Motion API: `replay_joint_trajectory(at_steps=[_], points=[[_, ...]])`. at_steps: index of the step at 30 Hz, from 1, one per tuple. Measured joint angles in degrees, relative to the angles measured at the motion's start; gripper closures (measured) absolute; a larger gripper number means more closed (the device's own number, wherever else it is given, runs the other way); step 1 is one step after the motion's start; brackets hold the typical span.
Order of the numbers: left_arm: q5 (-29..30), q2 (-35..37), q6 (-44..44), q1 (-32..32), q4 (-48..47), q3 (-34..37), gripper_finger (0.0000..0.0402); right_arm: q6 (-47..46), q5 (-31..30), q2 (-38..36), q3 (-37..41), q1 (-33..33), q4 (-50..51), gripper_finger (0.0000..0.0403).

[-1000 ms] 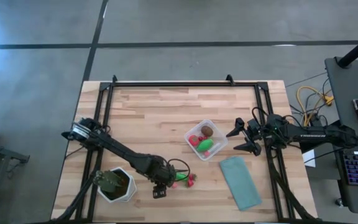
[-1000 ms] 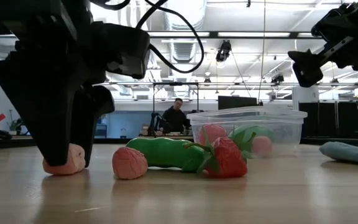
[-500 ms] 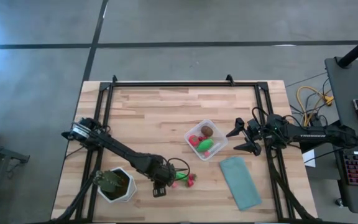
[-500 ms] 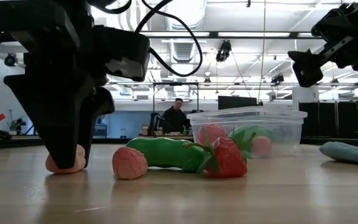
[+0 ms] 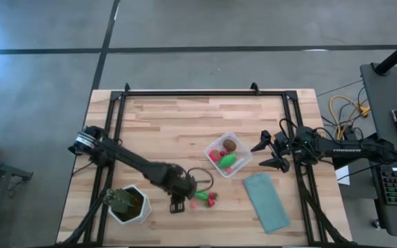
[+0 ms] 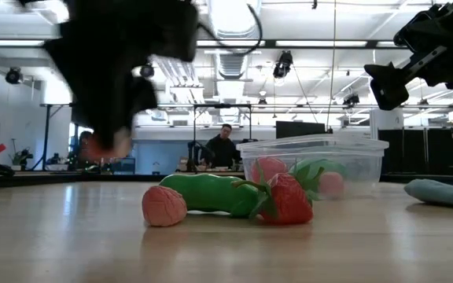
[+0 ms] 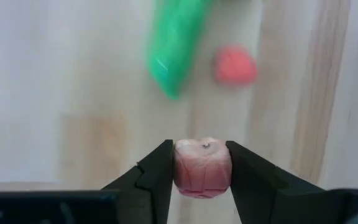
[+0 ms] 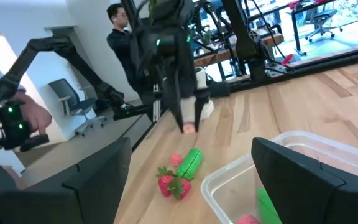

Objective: Pick and placing Produce into tupperware
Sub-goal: Put the left pink peach into the transparent bin, then put the pink peach into the transparent bin

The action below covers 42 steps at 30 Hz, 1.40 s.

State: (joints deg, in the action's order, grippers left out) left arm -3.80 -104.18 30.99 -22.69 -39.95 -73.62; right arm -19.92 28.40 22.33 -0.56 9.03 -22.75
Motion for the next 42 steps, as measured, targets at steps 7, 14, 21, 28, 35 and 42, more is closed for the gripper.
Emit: replay_joint_trajectory(at_steps=[7,14,21,28,35,42], points=[[6.30,5.76,-4.13,7.10,-0.92,-3.16,0.0284,0.00,0.01,0.00,0.00,0.01,0.00,0.0077],[7.96,7.17,-12.70,16.00,12.06,-6.56,0.0284,0.00,0.01,0.00,0.00,-0.01,-0.01,0.0077],[7.09,-0.71,-18.15,22.20,23.12,-13.25,0.0284,0.00,0.02,-0.02,0.00,-0.01,-0.01,0.0077],[5.50,-11.47,-17.65,25.46,12.69,-21.18,0.0284,0.00,0.02,0.24,0.02,-0.01,-0.08,0.0077],[2.48,-15.55,-14.80,26.45,8.92,-24.76,0.0262,0.00,0.02,0.33,0.02,0.01,-0.06,0.0077],[2.33,-14.97,-14.89,26.32,9.94,-25.14,0.0182,0.00,0.02,0.35,0.02,0.00,-0.04,0.0077]])
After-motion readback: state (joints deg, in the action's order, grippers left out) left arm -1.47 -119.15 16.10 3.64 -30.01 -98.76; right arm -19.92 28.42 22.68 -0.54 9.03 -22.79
